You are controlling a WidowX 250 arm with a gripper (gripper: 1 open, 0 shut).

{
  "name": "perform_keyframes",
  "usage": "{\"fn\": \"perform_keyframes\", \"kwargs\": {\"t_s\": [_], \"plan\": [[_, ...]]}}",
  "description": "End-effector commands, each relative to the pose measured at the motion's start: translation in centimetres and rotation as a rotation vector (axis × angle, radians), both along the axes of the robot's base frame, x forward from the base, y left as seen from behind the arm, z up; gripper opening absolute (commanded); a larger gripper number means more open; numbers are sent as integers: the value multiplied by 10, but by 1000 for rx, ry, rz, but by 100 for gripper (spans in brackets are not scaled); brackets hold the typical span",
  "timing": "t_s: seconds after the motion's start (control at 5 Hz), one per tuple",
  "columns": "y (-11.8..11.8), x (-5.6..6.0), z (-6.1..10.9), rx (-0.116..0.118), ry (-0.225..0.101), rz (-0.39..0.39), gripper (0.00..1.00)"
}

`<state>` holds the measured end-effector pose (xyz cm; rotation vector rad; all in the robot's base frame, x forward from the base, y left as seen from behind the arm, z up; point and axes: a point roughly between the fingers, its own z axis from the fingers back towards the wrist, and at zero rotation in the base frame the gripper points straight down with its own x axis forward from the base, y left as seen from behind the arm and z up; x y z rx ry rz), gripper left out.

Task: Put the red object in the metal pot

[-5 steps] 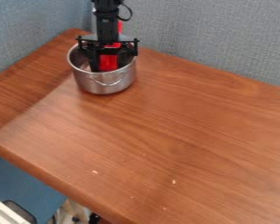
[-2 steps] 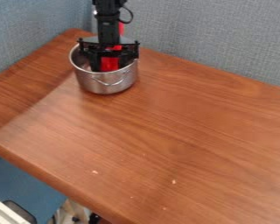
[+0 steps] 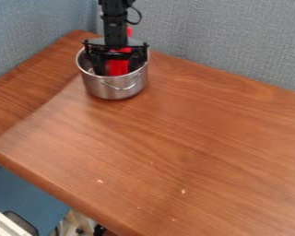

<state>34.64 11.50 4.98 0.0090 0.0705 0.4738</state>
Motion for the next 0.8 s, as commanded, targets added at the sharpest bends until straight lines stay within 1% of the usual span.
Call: {"fn": "perform_keyframes", "kwargs": {"t_s": [0.0, 0.4, 0.6], "plan": [[-4, 5, 37, 37, -91, -21, 100], [-6, 6, 52, 34, -111, -35, 100], [-8, 6, 53, 35, -108, -40, 100]]}}
